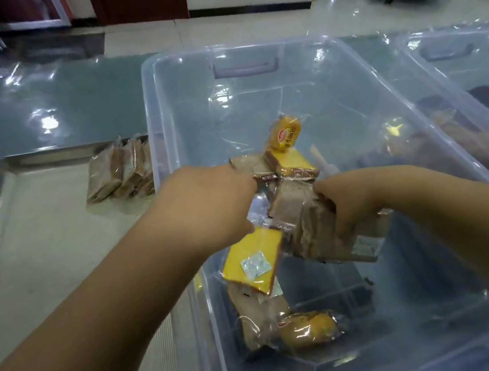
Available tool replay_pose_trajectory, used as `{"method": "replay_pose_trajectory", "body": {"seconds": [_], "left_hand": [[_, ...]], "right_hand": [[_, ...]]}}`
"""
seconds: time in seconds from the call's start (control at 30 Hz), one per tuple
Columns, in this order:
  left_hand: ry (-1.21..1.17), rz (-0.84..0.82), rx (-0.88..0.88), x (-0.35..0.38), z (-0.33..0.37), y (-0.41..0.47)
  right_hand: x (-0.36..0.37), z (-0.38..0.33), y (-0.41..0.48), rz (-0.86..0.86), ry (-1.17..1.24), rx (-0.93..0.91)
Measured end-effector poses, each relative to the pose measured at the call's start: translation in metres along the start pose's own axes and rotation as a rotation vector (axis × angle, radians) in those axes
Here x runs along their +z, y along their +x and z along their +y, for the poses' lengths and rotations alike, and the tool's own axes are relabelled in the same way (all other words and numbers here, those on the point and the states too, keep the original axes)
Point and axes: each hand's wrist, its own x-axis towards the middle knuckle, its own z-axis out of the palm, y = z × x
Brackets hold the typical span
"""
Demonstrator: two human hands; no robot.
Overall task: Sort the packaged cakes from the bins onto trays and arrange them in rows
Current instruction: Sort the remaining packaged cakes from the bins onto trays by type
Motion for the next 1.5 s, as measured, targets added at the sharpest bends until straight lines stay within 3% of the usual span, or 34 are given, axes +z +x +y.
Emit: {"method": "replay_pose_trajectory", "body": {"seconds": [0.1,0.3,0.47,0.73,0.83,1.0,1.17,1.3,1.4,1.5], "left_hand": [[0.001,-0.060,0.043,-0.005,0.000,0.000],[0.094,-0.346,0.094,-0.023,0.000,0.025],[0.110,-0.397,0.143,-0.024,0.015,0.088],[0.237,-0.644,0.270,0.040,0.044,0.144],[0.133,-0.611,0.331,0.056,0.056,0.147],[-0.070,-0.453,0.179,0.082,0.053,0.156],[-0.383,-0.616,-0.161,0.068,0.035,0.163],[-0.258,-0.839,-0.272,0.046,-0.007,0.163],[-0.126,-0.773,-0.299,0.038,-0.030,0.170],[-0.184,-0.662,-0.302,0.037,-0.041,0.186]], "right_hand": [[-0.015,0.006,-0.014,0.040,0.071,0.039],[-0.032,0.009,-0.029,0.154,0.096,0.128],[-0.040,0.007,-0.035,0.186,0.059,0.174],[-0.037,0.010,-0.043,0.019,-0.007,0.159],[-0.036,0.013,-0.042,0.004,-0.001,0.147],[-0.034,0.014,-0.036,0.015,-0.006,0.138],[-0.031,0.012,-0.035,0.008,0.013,0.122],[-0.029,0.011,-0.035,-0.004,0.010,0.115],[-0.029,0.007,-0.034,-0.005,0.003,0.104],[-0.030,0.003,-0.032,0.020,-0.018,0.114]]}}
